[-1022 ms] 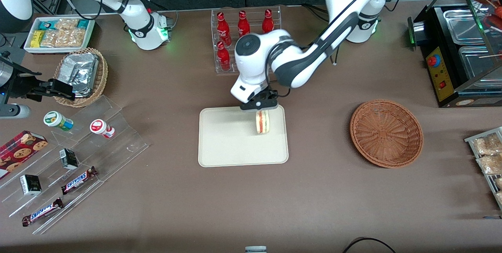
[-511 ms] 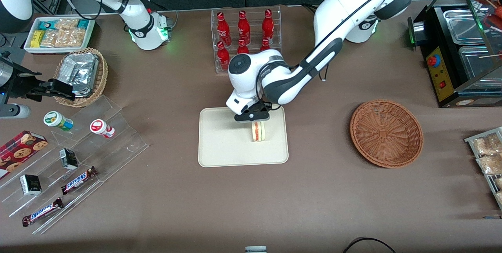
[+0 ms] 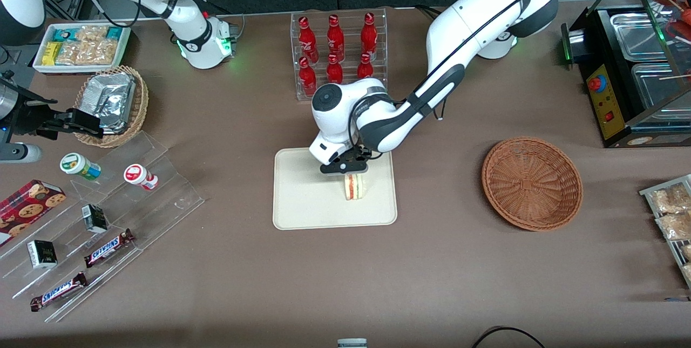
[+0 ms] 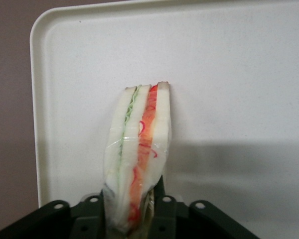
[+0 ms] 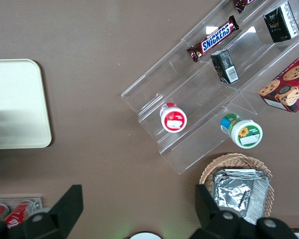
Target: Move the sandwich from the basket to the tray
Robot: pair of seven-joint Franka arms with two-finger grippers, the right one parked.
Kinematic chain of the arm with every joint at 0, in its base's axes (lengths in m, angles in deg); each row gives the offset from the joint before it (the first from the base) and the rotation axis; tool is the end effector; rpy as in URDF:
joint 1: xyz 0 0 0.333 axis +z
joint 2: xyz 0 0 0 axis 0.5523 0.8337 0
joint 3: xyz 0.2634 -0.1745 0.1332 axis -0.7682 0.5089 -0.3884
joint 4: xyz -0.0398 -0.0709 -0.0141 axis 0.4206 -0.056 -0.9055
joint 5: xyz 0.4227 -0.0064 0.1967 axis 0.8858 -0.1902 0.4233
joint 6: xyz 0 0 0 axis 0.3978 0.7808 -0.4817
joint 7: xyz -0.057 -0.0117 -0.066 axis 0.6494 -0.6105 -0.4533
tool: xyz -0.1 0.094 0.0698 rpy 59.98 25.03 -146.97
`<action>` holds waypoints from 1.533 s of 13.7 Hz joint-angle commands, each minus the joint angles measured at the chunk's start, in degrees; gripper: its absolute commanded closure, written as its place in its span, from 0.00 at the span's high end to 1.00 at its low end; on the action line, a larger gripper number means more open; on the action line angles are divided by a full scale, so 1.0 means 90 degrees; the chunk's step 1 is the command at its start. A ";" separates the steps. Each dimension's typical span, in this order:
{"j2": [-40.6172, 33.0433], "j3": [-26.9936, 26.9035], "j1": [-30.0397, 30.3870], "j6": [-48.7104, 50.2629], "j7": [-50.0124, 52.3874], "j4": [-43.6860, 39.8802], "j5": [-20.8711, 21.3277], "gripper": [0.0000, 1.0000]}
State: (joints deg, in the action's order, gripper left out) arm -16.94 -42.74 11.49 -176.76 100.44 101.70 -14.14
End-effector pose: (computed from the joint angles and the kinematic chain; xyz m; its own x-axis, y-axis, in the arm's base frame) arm 0.5262 -0.5947 0.1615 0.9946 0.0127 0.1033 0.0259 -0.9915 -0.1277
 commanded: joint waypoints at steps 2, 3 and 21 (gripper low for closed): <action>-0.0070 -0.0088 -0.0130 0.0147 0.0114 -0.0287 0.0110 0.99; -0.0177 -0.0078 -0.0120 0.0216 0.0124 -0.0297 0.0071 0.99; -0.3419 -0.0078 0.1538 0.3359 -0.1436 -0.0893 -0.2721 0.99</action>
State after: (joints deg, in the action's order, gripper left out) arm -44.15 -43.07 22.19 -148.95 92.49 92.68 -35.63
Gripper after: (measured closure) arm 0.004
